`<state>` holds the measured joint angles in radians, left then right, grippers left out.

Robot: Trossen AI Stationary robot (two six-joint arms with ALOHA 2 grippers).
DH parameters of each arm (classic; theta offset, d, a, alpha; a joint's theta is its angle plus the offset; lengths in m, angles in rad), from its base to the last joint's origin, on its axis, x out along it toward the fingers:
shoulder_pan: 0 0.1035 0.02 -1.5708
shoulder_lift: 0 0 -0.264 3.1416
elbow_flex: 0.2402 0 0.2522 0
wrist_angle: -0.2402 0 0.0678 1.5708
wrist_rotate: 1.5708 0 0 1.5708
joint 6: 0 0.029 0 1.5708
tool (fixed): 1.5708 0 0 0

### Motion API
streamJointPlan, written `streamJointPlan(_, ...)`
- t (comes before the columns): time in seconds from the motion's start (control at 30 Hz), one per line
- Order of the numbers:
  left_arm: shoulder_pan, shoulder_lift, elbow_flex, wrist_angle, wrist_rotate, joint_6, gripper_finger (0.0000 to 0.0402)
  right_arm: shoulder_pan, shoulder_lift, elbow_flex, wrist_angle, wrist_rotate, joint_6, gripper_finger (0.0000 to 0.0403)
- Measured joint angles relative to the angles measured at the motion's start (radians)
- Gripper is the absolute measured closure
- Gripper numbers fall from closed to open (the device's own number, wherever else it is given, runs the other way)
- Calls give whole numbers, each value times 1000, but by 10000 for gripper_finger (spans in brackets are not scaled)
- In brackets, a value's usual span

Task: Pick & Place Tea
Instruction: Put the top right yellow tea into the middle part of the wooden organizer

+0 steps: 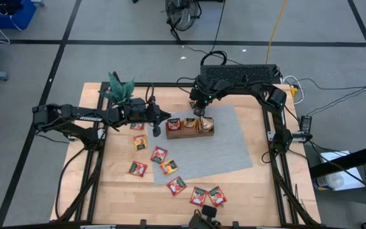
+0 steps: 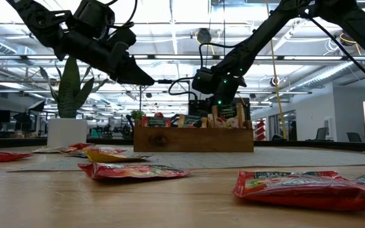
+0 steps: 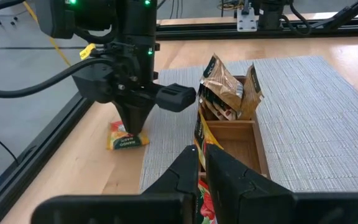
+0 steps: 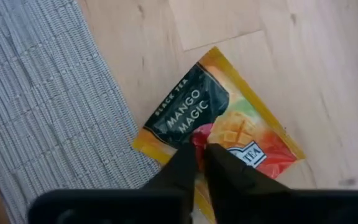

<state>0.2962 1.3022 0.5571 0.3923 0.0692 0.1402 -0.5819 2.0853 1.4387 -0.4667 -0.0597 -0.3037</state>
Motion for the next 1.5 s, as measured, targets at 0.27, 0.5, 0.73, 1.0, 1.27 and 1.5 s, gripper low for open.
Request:
streamJointPlan(0.27,0,0,0,0,0,0,364,4,-57,-9,13,23,-60,401)
streamJointPlan(0.5,0,0,1,1,-1,-12,364,23,-237,-22,69,10,-80,403)
streamJointPlan(0.73,0,0,1,7,-1,-13,364,114,-426,-178,173,7,-156,403)
streamJointPlan(1.0,-1,0,1,67,-1,-70,364,311,-565,-502,604,199,-239,403)
streamJointPlan(1.27,-13,0,1,145,0,-164,364,418,-573,-734,1192,298,-160,403)
streamJointPlan(1.5,-41,0,1,218,-3,-274,364,429,-568,-785,1353,296,-119,403)
